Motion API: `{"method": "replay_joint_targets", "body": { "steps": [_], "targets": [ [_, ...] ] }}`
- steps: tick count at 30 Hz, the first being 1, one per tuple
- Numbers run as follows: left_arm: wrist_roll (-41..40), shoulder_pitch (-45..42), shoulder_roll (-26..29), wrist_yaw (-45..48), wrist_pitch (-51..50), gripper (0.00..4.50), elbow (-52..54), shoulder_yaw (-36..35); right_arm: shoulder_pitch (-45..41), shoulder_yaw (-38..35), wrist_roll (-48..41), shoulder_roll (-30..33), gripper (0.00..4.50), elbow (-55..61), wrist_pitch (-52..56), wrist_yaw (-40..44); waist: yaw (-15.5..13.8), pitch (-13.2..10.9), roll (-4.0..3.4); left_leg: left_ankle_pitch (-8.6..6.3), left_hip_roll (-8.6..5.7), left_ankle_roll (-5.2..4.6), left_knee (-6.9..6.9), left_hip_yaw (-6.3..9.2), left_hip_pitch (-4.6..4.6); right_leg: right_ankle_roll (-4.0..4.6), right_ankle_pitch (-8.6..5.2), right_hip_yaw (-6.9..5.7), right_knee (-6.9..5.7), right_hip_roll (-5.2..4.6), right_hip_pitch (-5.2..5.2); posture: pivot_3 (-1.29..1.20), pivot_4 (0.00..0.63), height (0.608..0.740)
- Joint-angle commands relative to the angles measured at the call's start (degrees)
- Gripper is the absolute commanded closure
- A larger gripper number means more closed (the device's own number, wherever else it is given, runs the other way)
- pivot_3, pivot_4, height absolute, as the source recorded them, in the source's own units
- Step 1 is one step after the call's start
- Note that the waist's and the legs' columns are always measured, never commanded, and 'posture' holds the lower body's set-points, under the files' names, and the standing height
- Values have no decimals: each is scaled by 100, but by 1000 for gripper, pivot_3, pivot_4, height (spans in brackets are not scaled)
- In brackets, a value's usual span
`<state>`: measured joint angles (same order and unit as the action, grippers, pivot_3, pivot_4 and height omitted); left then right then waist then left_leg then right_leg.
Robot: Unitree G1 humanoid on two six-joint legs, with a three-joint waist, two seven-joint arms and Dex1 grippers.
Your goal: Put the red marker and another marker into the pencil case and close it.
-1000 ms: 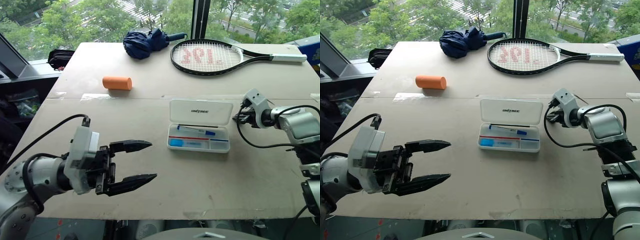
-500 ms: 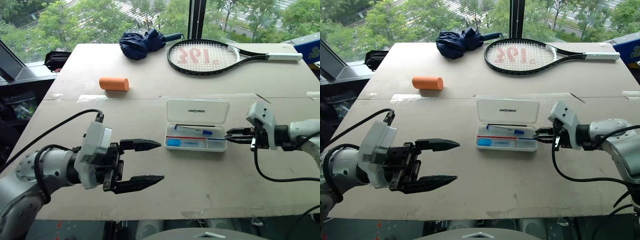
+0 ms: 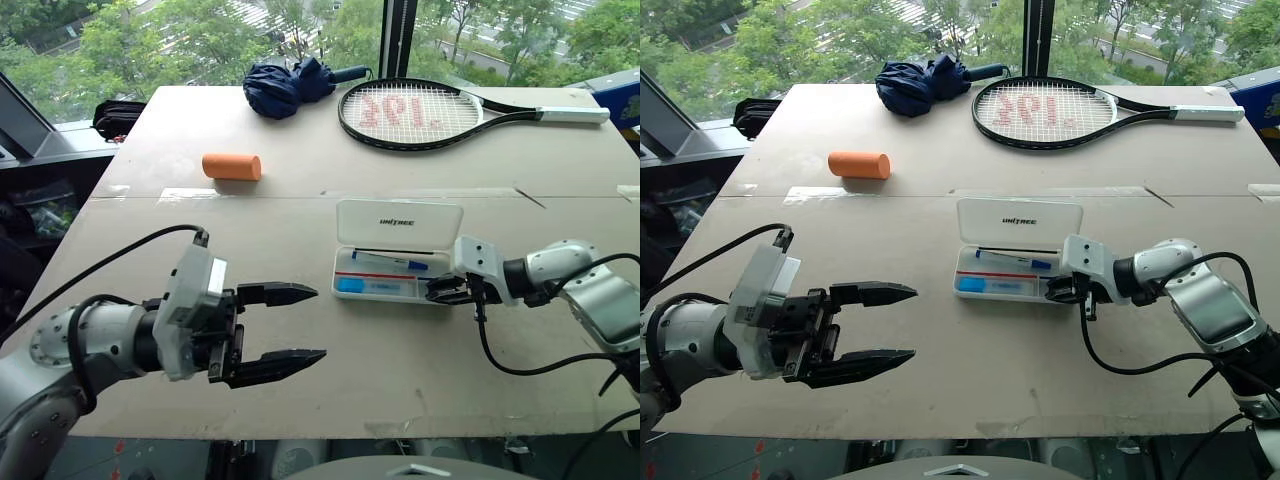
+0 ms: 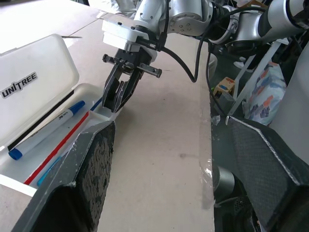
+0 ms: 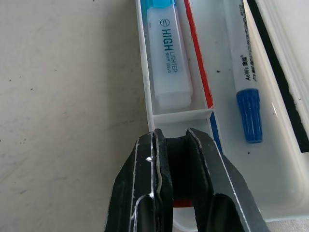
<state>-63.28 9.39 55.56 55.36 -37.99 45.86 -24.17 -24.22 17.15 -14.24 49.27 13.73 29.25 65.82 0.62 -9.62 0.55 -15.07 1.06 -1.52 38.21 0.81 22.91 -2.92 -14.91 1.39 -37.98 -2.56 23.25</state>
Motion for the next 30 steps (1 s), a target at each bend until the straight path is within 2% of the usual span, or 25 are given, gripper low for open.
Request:
{"method": "replay_joint_targets", "body": {
  "steps": [1,4,5,9,10,11,12,15,19,23,26,30],
  "targets": [
    [-95,81,-17,5,71,794,128,-184,-139,-54,45,-73,3227,-52,-257,124,0,0,0,0,0,0,0,0,-1,0,0,0,0,0,-1,0,150,730],
    [-31,206,-60,61,111,794,112,-250,-139,-265,-127,-78,1955,128,-180,127,0,0,0,0,0,0,0,-1,-1,0,0,1,0,0,-1,0,150,730],
    [-8,258,-75,82,132,794,120,-268,-113,-376,-260,-46,1686,217,-95,170,-1,-1,-1,0,0,0,0,1,0,0,0,-1,0,0,-1,0,150,730],
    [124,513,-187,156,255,794,176,-312,106,-1305,-1220,167,1686,559,881,115,-19,-1,-2,0,0,0,0,3,1,0,0,-2,1,-3,-1,0,150,730],
    [156,573,-216,168,293,794,189,-320,184,-1597,-1439,258,2333,533,1220,48,-23,-1,-2,0,-1,0,0,3,1,0,0,-2,1,-5,-3,0,150,730],
    [180,619,-241,179,324,794,198,-329,301,-1844,-1564,391,2673,477,1423,44,-42,-1,-1,0,-1,0,0,3,0,0,0,-3,2,-6,-5,0,150,730],
    [198,662,-271,183,354,794,207,-346,398,-2103,-1624,537,3314,294,1647,-11,-52,-1,-1,0,-4,0,2,5,0,1,0,-6,3,-8,-7,0,150,730],
    [200,734,-320,167,409,794,232,-372,342,-2319,-1402,778,4432,-370,1802,-298,-74,0,-1,0,-7,0,3,-1,-3,3,-1,-3,4,-10,-9,0,150,730],
    [172,742,-342,129,417,794,253,-361,-667,-1895,-885,461,4432,-1548,1940,-996,26,-1,-5,0,-5,0,4,-23,-13,5,-2,16,0,-8,-8,0,150,730],
    [112,623,-317,21,387,794,244,-283,-1907,-1353,-348,-242,4432,-2929,1682,-1268,90,-2,-6,0,-3,0,3,-31,-17,4,0,23,-1,11,-5,0,150,730],
    [-8,565,-287,-113,331,794,293,-317,-2795,-948,-166,-782,4432,-3825,1371,-811,117,-5,-11,0,4,0,-2,-31,-10,3,1,21,-2,15,1,0,150,730],
    [-96,721,-299,-255,292,794,427,-472,-3284,-398,-304,-924,4432,-4023,1278,655,31,-7,-13,0,8,0,-11,-19,14,2,2,15,-1,10,21,0,150,730]
  ]
}}
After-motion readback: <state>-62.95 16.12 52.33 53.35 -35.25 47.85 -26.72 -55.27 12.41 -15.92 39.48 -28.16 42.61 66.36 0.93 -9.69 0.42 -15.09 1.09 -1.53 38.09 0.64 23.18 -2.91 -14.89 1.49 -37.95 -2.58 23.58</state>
